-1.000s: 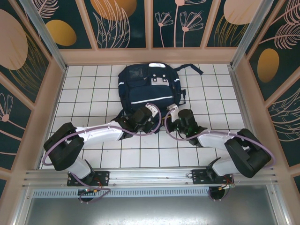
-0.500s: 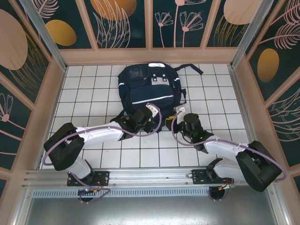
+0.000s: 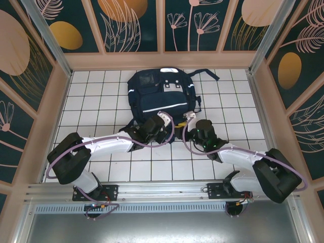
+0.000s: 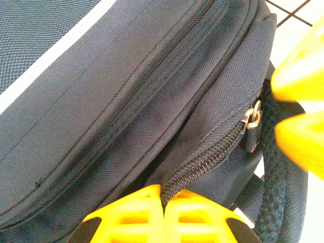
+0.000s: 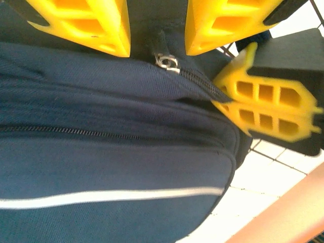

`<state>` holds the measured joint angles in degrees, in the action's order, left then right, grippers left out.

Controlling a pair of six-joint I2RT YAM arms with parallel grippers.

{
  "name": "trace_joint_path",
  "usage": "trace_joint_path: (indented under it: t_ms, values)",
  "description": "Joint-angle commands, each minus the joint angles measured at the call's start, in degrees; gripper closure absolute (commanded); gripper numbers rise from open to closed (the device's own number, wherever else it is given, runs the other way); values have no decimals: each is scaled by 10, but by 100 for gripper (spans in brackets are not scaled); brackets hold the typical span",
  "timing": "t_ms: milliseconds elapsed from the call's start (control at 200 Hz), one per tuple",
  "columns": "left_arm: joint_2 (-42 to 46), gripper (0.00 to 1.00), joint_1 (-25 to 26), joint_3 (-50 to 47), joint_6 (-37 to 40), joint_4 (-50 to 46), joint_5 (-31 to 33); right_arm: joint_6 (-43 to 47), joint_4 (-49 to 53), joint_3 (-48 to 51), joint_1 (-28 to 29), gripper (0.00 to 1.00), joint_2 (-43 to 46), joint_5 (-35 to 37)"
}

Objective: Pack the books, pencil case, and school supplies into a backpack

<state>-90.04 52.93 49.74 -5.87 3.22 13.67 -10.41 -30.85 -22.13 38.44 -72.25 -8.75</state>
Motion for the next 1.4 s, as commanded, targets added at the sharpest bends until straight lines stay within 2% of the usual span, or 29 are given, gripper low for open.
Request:
trace_joint_path:
  t_ms: [0,350,375,435,531,706,831,1256,1391]
  values:
    - [20,100,-1,10,-14,50,-1,3,-37,-10,10,64,-32,-15]
    - [16,100,-2,16,-22,54,-25,3,-67,-46,23,59,-121,27]
    - [17,100,-1,14,-21,55,-24,4,-65,-48,23,63,-126,31]
    - [20,100,-2,13,-21,55,-20,4,-61,-48,23,83,-129,40]
    - [26,100,-1,8,-21,56,-9,-2,-61,-28,23,100,-109,72]
    - [27,100,-4,-5,-25,60,6,-18,-37,9,13,100,-50,132]
    - [24,100,-6,-13,-30,60,26,-46,-15,27,-25,100,-22,151]
    - [67,100,-24,-82,-56,65,139,-98,37,34,-144,100,-1,164]
    - [86,100,-29,-104,-52,75,152,-100,28,33,-177,100,-10,119]
